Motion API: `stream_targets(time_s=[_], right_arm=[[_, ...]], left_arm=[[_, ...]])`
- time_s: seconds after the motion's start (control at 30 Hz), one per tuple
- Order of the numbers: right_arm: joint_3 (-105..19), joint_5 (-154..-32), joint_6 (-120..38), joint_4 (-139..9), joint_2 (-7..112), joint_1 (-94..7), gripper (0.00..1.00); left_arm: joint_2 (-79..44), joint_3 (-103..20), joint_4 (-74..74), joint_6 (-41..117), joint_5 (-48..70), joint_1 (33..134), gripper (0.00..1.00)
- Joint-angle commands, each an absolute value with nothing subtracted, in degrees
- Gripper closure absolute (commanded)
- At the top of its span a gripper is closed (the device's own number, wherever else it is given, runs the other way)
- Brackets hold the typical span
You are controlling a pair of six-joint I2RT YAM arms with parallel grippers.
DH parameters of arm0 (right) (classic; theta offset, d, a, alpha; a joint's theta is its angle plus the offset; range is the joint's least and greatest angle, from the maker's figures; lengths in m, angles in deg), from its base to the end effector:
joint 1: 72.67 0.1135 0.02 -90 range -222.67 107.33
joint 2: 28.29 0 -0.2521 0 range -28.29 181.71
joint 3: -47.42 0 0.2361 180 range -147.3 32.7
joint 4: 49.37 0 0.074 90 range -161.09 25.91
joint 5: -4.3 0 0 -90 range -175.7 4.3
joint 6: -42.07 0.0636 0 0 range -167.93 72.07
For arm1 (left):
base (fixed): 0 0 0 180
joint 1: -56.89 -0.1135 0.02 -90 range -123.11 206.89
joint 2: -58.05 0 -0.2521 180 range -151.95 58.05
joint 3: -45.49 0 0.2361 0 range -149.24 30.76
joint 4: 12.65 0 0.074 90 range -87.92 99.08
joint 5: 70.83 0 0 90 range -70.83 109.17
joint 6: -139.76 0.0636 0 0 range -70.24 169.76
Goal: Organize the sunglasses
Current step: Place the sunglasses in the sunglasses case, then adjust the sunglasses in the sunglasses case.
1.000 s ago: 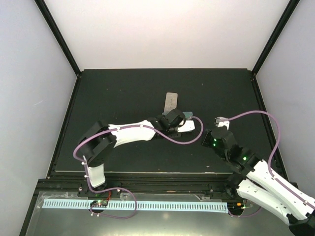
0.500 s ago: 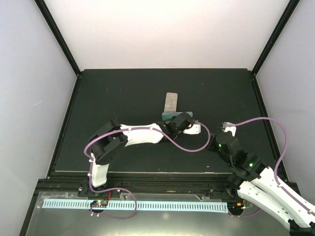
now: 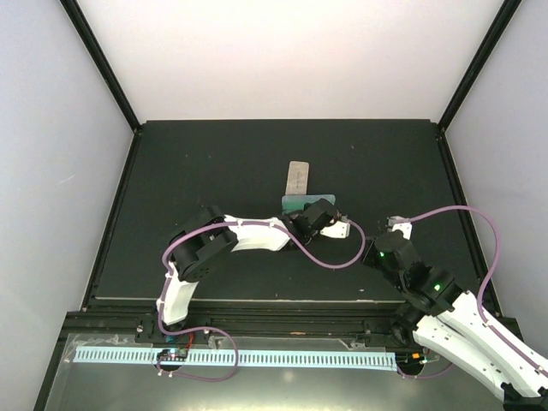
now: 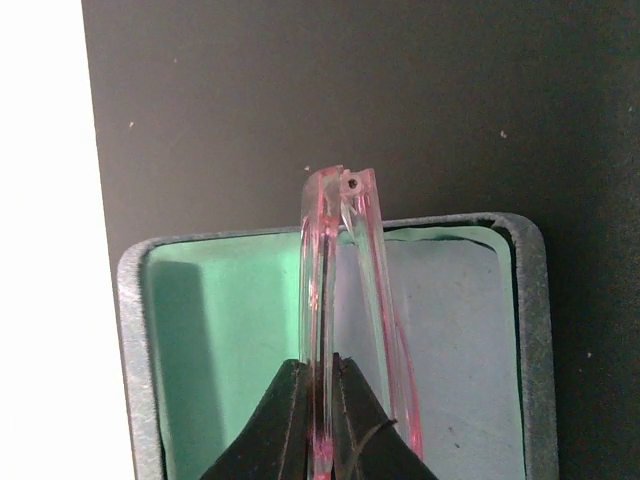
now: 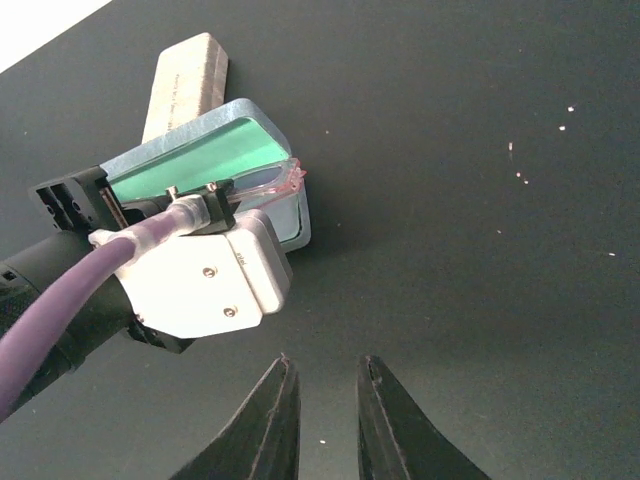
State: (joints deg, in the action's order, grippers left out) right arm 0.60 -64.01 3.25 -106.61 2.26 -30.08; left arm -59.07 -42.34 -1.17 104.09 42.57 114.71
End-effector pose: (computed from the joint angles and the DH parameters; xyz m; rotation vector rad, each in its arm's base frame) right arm 0.1116 0.0707 0.2205 0.3657 2.2358 0.4558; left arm 0.2563 -0.3599 0.1359 1.7387 1.4254 0.4321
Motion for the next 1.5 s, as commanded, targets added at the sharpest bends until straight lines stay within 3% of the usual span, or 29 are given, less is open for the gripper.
stream_targets(time_s=[0.0, 0.4, 0.73, 0.93, 1.27, 1.47], right_arm=[[0.6, -64.6, 4.1, -105.4, 2.0, -30.2, 0.81], [0.7, -65.2, 3.8, -104.6, 4.0, -30.3, 0.81], [0.8, -65.2, 3.8, -104.4, 4.1, -30.2, 0.81], [0.6, -65.0, 3.8, -104.5, 3.8, -30.2, 0.81], [-0.4, -63.4, 4.1, -106.2, 0.5, -30.2, 0.80], [-1.4, -63.0, 2.7, -105.6, 1.0, -30.2, 0.73]], left_arm=[[-60.9, -42.5, -3.1, 107.2, 44.6, 114.3, 0.98], [-61.0, -38.7, -4.5, 106.7, 41.9, 113.5, 0.94], [-58.5, -39.6, 1.3, 102.1, 38.8, 112.8, 0.68], [-56.8, -41.0, 6.5, 98.4, 36.4, 112.4, 0.58], [-52.9, -40.7, 10.8, 91.1, 31.8, 110.9, 0.44], [-48.1, -39.7, 12.6, 86.4, 26.6, 109.3, 0.39]])
